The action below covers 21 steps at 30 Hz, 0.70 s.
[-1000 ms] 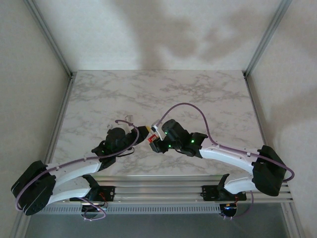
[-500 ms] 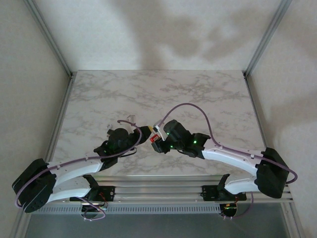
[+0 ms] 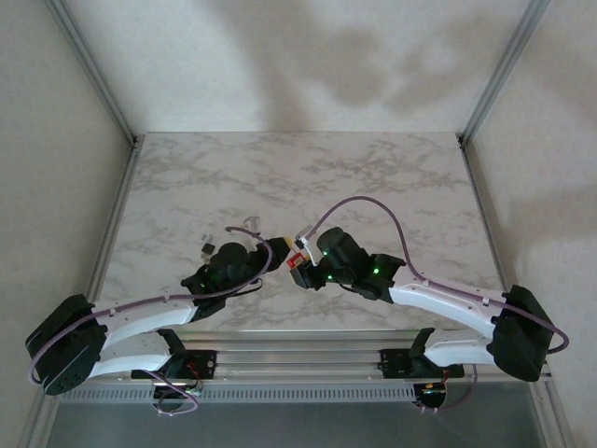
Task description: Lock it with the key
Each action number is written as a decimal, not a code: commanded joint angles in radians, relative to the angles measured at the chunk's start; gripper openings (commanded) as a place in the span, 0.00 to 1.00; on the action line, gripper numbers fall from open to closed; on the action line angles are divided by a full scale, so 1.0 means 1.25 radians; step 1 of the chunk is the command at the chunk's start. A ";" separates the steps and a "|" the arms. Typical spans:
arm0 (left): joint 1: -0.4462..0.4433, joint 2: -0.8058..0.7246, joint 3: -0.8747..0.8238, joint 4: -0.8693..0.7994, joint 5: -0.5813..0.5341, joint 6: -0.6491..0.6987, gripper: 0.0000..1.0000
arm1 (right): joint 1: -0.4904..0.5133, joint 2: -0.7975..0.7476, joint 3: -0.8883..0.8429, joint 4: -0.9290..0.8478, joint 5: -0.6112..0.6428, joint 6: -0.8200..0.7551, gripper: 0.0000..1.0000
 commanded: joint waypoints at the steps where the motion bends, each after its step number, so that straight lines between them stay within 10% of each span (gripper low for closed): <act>1: -0.063 0.011 0.009 -0.055 0.145 -0.012 0.00 | -0.044 -0.015 0.032 0.225 0.088 0.042 0.00; 21: -0.038 -0.059 0.054 -0.163 0.105 0.031 0.36 | -0.044 -0.037 0.012 0.173 0.054 0.016 0.00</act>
